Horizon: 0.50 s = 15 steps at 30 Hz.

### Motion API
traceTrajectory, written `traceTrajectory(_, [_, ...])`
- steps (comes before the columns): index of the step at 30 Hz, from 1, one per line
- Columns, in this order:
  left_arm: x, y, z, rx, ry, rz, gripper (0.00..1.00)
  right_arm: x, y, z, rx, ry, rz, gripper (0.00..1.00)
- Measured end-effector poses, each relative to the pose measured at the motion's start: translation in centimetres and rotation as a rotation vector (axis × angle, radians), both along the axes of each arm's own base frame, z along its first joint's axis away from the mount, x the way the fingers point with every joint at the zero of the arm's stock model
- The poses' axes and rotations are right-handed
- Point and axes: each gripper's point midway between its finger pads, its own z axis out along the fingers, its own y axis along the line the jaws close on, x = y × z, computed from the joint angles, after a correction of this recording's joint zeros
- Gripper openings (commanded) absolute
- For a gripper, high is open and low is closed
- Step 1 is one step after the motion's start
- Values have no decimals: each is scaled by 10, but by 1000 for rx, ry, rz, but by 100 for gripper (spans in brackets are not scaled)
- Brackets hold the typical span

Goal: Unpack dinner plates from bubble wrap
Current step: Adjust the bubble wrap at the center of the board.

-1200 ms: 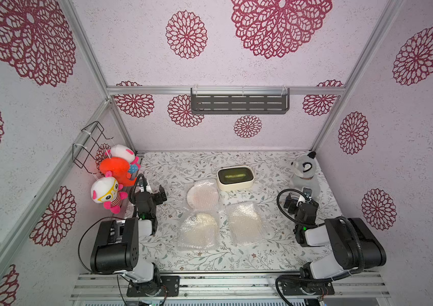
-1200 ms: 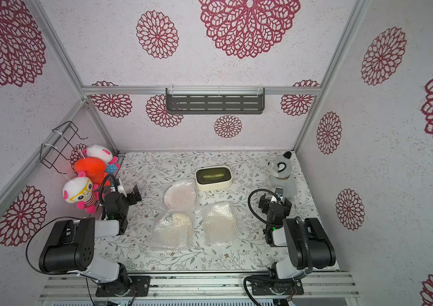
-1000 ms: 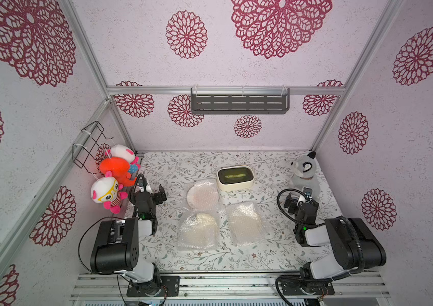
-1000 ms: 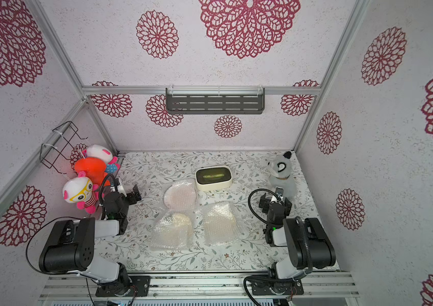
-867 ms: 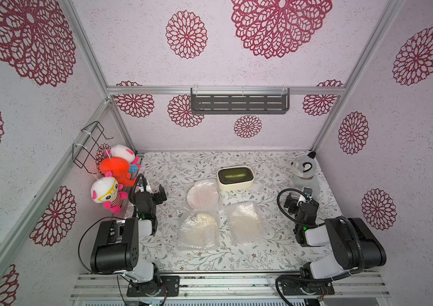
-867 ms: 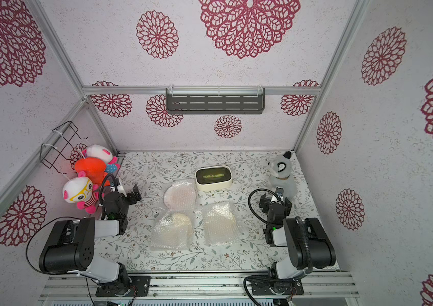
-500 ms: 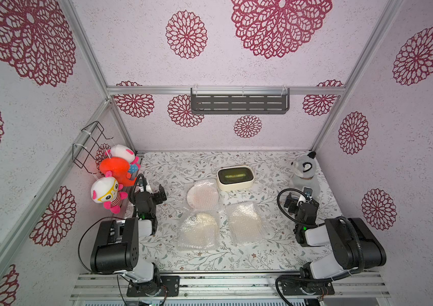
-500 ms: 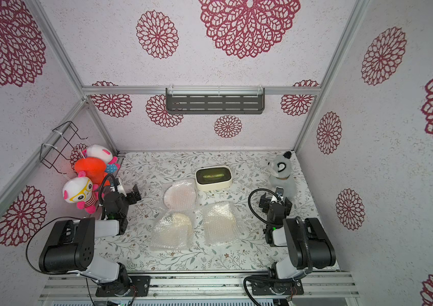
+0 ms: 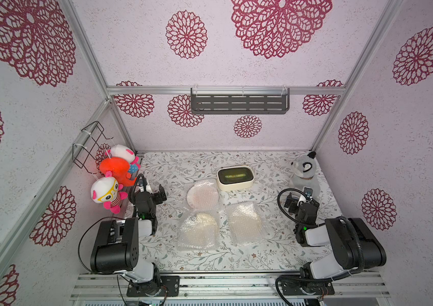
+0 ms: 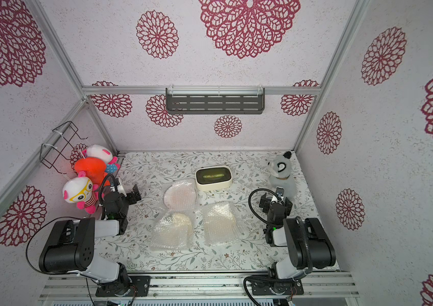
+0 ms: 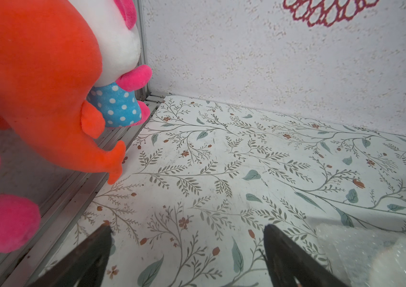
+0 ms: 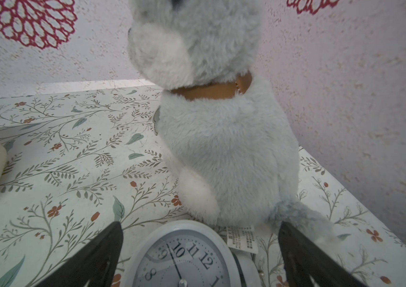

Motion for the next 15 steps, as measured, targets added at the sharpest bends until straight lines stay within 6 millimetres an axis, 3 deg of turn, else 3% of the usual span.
traceTrajectory(9, [3, 3, 2, 2, 51, 28, 98, 3, 0, 5, -1, 11, -3, 99])
traceTrajectory(12, [16, 9, 40, 13, 21, 58, 98, 7, -4, 27, 0, -12, -25, 99])
traceTrajectory(15, [16, 8, 81, -2, -51, 62, 98, 13, -8, 53, 26, -26, -62, 99])
